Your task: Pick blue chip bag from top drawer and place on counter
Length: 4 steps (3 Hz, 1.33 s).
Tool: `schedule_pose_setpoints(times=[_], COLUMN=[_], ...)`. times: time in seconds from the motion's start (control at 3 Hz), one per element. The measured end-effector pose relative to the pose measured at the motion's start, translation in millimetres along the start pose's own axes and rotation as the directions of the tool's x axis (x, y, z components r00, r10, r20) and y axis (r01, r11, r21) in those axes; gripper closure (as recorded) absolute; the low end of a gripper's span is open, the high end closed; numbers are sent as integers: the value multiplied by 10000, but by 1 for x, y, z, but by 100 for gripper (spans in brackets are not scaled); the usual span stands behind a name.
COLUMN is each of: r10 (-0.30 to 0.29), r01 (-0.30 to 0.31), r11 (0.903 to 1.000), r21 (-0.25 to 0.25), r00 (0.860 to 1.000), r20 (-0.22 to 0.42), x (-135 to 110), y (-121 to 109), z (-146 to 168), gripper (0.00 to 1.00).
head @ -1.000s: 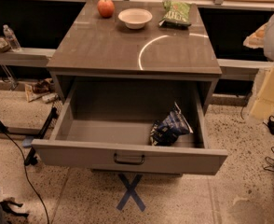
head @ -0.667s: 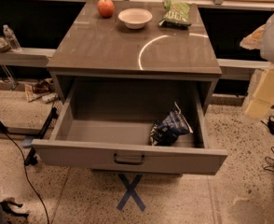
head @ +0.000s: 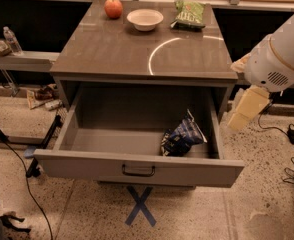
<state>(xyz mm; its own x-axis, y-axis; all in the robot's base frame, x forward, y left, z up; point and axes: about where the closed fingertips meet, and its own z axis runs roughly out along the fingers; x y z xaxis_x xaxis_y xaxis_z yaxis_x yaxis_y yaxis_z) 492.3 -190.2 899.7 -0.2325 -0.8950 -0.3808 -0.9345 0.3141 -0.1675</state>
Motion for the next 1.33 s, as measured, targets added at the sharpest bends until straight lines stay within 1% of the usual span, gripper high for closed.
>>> schedule_pose_setpoints(times=[0.33,1.0,1.33], r10=[0,306,570], r01=[0,-266,-524], r11=[10000,9966,9942], r21=[-6,-781,-938], r00=[10000,9983,9973], r20=[0,505,472], x=[0,1,9], y=[0,-8,-10], z=[0,61,90], gripper=[0,0,0])
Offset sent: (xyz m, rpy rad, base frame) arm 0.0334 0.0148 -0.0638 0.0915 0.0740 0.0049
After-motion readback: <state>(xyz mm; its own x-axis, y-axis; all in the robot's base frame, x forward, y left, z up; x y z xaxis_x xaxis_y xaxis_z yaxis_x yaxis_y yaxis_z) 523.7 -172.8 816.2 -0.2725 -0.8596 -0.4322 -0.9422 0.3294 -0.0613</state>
